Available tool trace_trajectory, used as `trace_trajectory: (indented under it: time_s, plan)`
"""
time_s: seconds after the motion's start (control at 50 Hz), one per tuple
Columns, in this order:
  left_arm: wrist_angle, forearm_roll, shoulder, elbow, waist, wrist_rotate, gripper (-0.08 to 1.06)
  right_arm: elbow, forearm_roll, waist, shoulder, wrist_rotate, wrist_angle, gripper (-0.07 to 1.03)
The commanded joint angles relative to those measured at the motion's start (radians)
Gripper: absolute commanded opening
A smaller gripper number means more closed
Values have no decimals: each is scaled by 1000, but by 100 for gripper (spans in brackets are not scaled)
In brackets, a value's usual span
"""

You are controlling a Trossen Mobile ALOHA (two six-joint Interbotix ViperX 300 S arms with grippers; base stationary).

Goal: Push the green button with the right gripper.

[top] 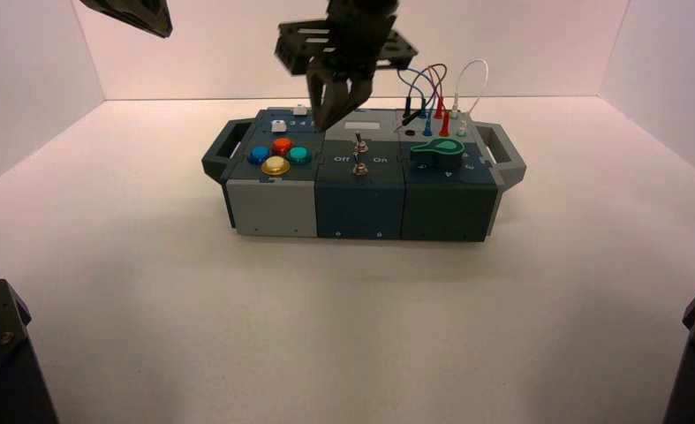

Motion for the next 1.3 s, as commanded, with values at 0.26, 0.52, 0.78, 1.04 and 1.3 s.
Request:
trace_trajectory:
  time_s: [0.26,0.52,0.78,1.04,1.3]
  plan:
    - [-5,0,-5,-35,-3,8,-3,-83,17,20,35,-2,20,-3]
    - [-3,0,-3,-35,-3,9,-3,-120,18,23,81,-2,41,-2]
    - [3,2,0,-35,-3,9,-3,-115,28,25,110,-2,43,-2]
    - [5,8,14,-35,0,9,-3,-98,28,25,46,-2,46,-2]
    - [6,9,21,-34,2,9,-3,-110,29,25,-9,0,107,-3]
